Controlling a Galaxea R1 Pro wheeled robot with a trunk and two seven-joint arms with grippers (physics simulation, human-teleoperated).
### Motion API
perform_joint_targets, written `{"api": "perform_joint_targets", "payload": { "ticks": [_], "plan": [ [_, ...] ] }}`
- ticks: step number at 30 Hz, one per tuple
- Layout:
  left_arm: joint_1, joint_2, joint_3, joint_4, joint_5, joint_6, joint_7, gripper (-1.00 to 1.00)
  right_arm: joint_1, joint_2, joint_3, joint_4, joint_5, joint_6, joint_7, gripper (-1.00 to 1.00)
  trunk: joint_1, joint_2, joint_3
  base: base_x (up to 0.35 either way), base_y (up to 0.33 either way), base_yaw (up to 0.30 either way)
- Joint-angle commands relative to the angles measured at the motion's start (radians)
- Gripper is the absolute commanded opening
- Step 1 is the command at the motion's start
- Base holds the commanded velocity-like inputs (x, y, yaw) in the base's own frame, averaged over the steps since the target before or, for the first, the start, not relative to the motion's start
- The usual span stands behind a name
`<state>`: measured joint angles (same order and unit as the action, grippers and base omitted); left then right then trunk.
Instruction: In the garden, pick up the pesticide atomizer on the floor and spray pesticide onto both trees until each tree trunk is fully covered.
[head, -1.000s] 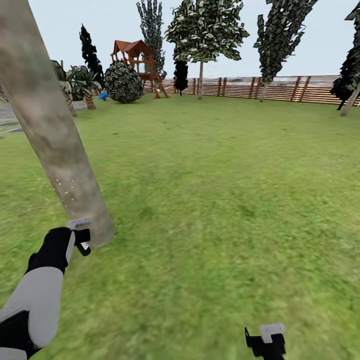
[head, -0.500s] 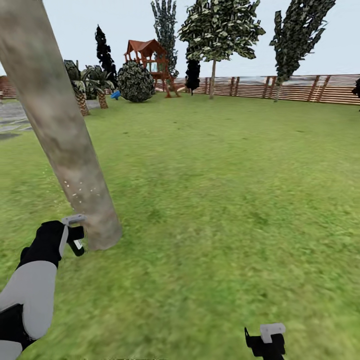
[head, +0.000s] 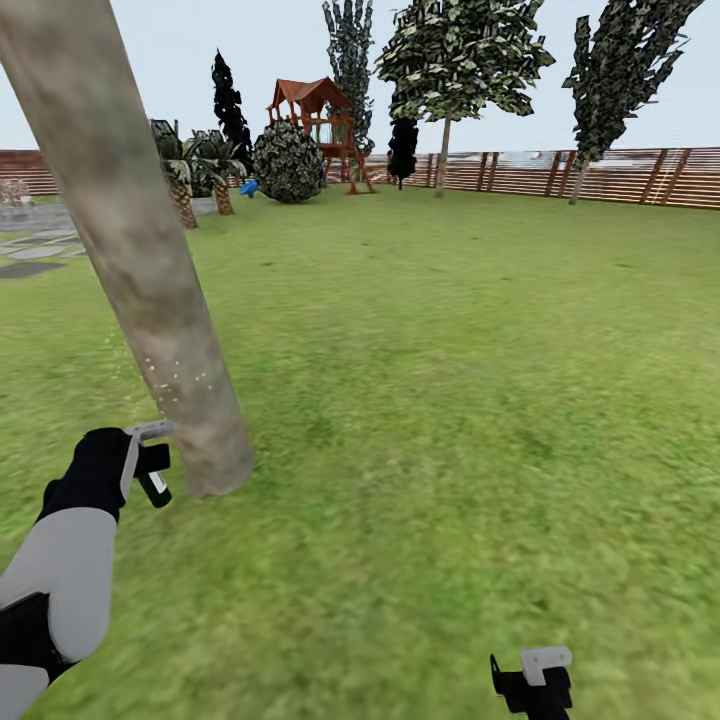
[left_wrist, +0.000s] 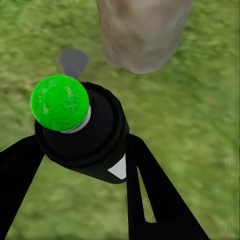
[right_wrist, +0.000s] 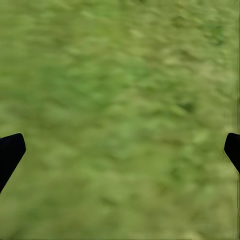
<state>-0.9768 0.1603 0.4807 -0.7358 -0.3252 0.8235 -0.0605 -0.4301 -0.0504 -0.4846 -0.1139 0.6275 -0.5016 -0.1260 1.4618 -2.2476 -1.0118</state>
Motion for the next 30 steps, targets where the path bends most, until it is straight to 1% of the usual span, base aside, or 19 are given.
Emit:
{"api": "perform_joint_targets", "payload": {
  "ticks": [1, 8, 14, 17, 20, 26, 30],
  "plan": [
    [-0.001, 0.000, 0.003, 0.000, -0.008, 0.004, -0.005, -1.00, -0.001, 0.000, -0.005, 0.002, 0.011, -0.003, -0.006, 1.00, 0.000, 0.000, -0.001, 0.203, -0.181, 0.000],
    [0.000, 0.003, 0.003, 0.003, -0.012, 0.002, -0.003, -1.00, -0.001, 0.001, -0.004, 0.002, 0.011, -0.003, -0.006, 1.00, 0.000, 0.000, -0.001, 0.199, -0.206, 0.010],
    [0.003, 0.004, 0.004, 0.012, -0.014, -0.001, -0.002, -1.00, -0.001, 0.001, -0.003, 0.002, 0.011, -0.003, -0.006, 1.00, 0.000, 0.000, -0.001, 0.151, -0.238, 0.240],
    [0.037, 0.003, 0.004, 0.013, -0.012, -0.004, -0.002, -1.00, -0.001, 0.002, -0.003, 0.002, 0.011, -0.003, -0.006, 1.00, 0.000, 0.000, -0.001, 0.149, -0.240, 0.275],
    [0.051, 0.000, 0.004, 0.013, -0.010, -0.004, -0.002, -1.00, -0.001, 0.001, -0.004, 0.002, 0.011, -0.003, -0.006, 1.00, 0.000, 0.000, -0.001, 0.157, -0.240, 0.210],
    [0.053, -0.001, 0.004, 0.013, -0.011, -0.004, -0.002, -1.00, -0.001, 0.001, -0.004, 0.002, 0.011, -0.003, -0.006, 1.00, 0.000, 0.000, -0.001, 0.132, -0.248, 0.025],
    [0.053, 0.000, 0.005, 0.013, -0.012, -0.004, -0.002, -1.00, -0.001, 0.000, -0.005, 0.002, 0.011, -0.003, -0.006, 1.00, 0.000, 0.000, -0.001, 0.025, -0.268, 0.000]
  ]
}}
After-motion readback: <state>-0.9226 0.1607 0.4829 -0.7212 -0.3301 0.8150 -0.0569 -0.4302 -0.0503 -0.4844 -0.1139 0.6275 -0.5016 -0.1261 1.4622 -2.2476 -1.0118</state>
